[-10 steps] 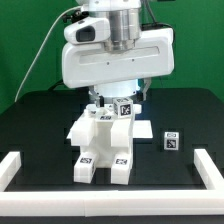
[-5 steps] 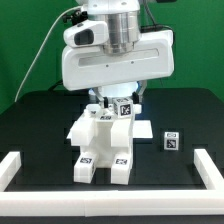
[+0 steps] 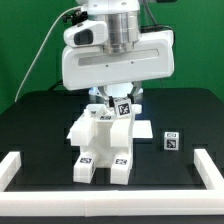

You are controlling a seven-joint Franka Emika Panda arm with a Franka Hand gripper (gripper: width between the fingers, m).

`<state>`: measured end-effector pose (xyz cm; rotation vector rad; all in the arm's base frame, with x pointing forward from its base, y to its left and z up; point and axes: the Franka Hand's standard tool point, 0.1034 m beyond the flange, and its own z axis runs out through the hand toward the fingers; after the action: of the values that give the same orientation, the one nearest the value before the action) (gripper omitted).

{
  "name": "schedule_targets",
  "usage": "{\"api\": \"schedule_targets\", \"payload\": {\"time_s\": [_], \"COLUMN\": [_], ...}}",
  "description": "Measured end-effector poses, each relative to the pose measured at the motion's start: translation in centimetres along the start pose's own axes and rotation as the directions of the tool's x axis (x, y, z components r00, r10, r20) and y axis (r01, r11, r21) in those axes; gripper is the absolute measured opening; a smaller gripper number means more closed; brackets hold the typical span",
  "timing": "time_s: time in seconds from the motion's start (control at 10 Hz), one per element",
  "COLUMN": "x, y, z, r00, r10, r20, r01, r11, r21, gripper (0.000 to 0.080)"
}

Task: Assemble chair

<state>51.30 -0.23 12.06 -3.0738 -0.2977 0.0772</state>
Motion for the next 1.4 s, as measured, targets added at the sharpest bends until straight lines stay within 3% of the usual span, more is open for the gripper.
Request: {"api": "schedule_targets", "payload": {"time_s": [0.5,0.7,1.2,1.4], "x": [0.01,0.12,0.19,0.21], "y": [-0.12,-0.21,-0.38,-0.48], "z": [0.05,0.06,0.08,0.1], "r00": [0.941,0.827,0.655,0.542], "r10": [0.339,0.562,0.756,0.84], "r20": [0.001,-0.001,0.001,0.003], "r01": [-0.339,-0.562,-0.756,-0.84], "r11": [0.941,0.827,0.655,0.542], "r21": [0.001,0.012,0.013,0.013], "gripper": [0.0282,0.0282,0.0284,0.0284]}}
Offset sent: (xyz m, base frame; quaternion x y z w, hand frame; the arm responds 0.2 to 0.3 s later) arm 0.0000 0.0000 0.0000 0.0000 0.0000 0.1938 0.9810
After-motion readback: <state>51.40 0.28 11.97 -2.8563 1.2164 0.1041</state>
